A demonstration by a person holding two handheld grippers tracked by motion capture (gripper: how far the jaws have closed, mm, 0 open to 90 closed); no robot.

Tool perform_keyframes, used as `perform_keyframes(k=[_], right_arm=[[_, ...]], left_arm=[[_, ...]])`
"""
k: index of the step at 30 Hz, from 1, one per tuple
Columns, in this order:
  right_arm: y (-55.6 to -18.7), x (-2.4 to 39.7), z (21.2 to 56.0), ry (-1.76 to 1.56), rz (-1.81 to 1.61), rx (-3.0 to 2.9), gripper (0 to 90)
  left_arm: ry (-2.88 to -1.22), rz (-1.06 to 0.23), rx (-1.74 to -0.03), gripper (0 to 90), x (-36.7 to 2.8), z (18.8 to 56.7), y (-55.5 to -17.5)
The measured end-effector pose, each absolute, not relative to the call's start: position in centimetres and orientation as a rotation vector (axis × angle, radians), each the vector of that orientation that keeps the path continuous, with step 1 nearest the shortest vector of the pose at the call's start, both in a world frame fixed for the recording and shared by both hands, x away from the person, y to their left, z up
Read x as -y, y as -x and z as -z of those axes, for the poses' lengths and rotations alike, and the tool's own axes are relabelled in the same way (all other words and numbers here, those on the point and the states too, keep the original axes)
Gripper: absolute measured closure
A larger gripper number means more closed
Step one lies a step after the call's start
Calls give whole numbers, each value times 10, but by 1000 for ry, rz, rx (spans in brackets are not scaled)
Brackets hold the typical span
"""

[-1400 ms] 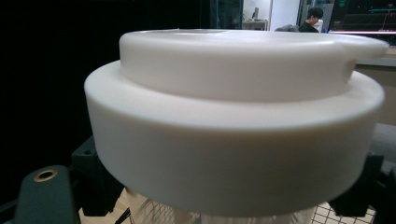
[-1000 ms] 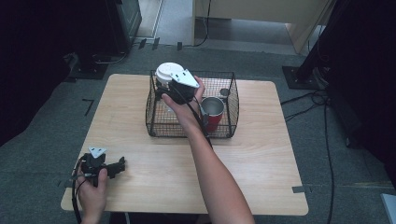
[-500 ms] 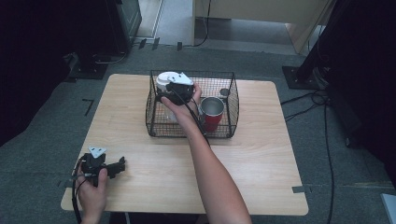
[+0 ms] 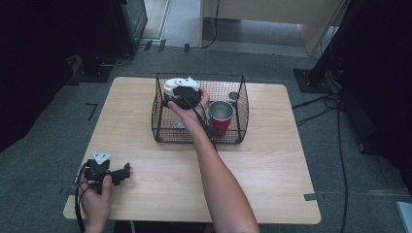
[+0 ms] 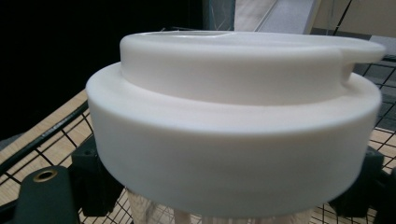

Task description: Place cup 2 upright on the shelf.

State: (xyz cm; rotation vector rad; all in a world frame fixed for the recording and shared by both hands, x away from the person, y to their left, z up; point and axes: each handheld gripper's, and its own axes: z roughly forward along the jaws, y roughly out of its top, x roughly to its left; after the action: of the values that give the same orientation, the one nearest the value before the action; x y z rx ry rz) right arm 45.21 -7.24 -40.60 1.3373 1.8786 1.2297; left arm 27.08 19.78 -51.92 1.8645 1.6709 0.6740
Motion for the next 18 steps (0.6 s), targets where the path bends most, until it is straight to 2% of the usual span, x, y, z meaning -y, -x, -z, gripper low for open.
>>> perform_keyframes(k=[18], right_arm=[[-457, 74, 413, -1346, -1199, -1922, 155]], left_arm=[[-1864, -674, -1671, 0, -198, 519, -271]])
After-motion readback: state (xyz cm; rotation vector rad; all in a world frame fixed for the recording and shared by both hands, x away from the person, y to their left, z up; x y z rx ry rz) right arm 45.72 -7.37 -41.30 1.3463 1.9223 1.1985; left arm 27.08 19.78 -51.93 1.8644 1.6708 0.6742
